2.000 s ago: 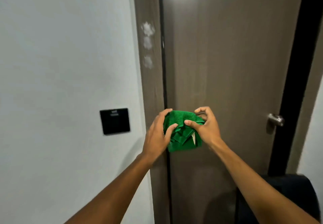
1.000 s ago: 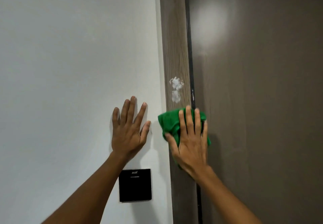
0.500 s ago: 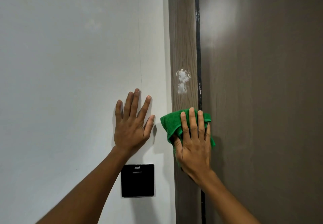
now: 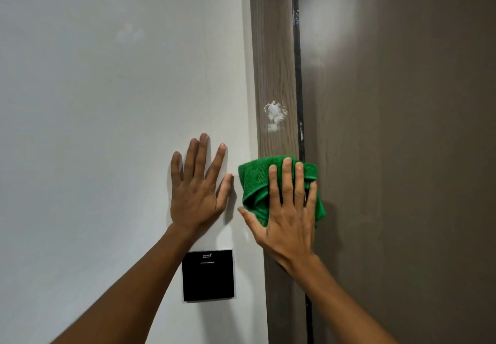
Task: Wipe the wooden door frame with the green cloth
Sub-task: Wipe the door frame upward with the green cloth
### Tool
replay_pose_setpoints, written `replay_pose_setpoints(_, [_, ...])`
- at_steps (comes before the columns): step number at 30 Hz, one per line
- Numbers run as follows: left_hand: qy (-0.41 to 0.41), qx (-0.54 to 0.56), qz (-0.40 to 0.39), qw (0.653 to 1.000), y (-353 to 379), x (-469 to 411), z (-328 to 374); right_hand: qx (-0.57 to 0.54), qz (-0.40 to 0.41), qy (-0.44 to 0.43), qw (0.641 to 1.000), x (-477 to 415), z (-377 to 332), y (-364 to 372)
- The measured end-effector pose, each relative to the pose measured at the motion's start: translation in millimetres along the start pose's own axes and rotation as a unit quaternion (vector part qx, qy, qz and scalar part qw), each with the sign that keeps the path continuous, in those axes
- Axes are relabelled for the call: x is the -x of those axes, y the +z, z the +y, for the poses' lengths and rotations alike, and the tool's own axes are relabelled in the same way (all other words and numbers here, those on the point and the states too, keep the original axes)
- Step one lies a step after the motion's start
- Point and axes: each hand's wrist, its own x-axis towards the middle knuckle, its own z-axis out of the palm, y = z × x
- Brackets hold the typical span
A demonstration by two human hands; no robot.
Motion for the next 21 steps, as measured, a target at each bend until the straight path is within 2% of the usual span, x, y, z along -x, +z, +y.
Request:
replay_pose_setpoints(7, [-0.002, -0.008, -0.004, 1.0, 1, -2, 0, 0.001, 0.04, 0.0, 0.999, -63, -1, -3])
replay_pose_setpoints(16, [0.006, 0.001, -0.005, 1.0, -1, -1, -1, 0.037, 0.037, 0.006, 0.999, -4, 4, 10])
replay_pose_setpoints(21, [0.008, -0.002, 0.007, 1.0, 2, 0, -2, 0.032, 0.061, 0.041, 0.997, -49, 5, 5])
